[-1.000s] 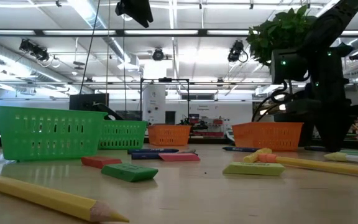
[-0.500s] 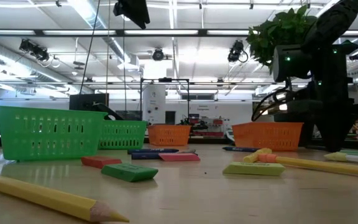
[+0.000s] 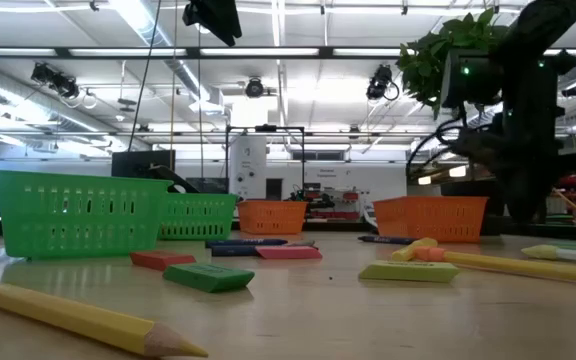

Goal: Sort crayons/erasers/pens/pencils in bins
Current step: Put the top right blue crayon into the bottom orange bin

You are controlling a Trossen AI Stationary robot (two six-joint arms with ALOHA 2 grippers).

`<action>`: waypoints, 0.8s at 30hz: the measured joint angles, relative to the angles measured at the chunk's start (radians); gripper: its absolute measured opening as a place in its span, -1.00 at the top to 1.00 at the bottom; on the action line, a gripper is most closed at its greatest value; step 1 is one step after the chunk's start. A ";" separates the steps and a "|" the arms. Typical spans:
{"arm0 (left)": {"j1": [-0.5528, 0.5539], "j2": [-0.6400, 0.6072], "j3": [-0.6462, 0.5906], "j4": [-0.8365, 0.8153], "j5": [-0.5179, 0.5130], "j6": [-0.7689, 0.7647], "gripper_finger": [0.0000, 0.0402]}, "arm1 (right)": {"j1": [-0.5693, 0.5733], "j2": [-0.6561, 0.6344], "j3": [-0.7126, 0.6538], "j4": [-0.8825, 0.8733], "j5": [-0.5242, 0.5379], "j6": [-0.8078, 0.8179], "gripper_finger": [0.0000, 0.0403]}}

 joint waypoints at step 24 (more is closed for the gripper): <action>0.000 0.000 0.000 0.052 0.000 0.049 0.19 | -0.009 0.177 0.362 -0.078 0.084 -0.114 0.80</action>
